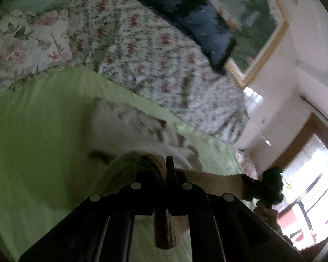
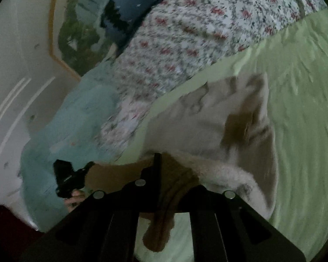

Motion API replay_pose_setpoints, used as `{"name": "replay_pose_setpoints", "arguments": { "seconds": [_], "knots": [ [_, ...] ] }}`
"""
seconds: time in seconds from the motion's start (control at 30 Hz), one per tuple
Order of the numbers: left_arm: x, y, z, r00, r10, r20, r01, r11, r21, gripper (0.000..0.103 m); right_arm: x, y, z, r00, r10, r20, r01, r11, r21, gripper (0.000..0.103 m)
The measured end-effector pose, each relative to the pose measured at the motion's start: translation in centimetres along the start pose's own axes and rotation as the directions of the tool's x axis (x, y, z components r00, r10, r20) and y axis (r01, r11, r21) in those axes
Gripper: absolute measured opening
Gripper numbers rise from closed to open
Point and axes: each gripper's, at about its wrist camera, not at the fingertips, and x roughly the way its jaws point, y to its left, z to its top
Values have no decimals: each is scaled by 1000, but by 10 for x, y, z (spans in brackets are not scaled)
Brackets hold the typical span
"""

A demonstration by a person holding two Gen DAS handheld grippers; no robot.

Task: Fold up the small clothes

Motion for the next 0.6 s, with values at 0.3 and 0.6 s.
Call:
{"name": "replay_pose_setpoints", "arguments": {
  "seconds": [0.3,0.6],
  "knots": [
    [121,32,64,996,78,-36,-78,997,-9,5,79,-63,82,994,-110,9,109,992,58,6],
    [212,90,71,967,203,-156,-211,977,-37,6,143,-122,103,974,-221,-46,224,971,85,8]
  ]
}}
